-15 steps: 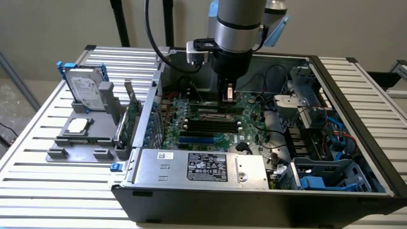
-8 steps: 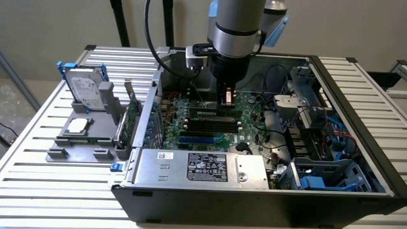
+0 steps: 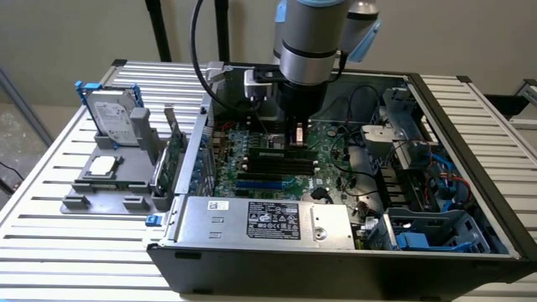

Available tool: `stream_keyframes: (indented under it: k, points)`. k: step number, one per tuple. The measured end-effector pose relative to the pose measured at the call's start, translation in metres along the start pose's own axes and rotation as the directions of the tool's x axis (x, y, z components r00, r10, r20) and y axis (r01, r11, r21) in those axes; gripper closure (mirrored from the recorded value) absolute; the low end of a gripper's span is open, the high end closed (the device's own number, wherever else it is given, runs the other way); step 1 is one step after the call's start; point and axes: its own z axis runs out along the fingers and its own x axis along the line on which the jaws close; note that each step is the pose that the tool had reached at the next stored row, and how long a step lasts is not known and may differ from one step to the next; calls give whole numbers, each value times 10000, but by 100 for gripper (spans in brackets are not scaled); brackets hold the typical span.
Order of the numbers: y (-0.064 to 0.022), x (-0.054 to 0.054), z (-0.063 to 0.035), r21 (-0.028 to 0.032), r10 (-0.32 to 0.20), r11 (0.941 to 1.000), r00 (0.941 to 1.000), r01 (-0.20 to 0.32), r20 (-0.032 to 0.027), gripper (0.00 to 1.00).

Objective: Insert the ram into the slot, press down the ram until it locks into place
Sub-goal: 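Insert the ram into the slot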

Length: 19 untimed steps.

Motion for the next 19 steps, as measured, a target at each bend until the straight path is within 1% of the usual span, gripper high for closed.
stream_keyframes:
  k: [4,9,14,19]
  points:
    - [0,0,56,-2,-4,10000,10000,4,-27,86]
    - [-1,-2,77,-38,-6,10000,10000,5,-94,86]
    - [-1,-13,83,-37,-10,10000,9999,10,-101,86]
    - [-1,-18,94,-38,-49,10000,9999,48,-120,86]
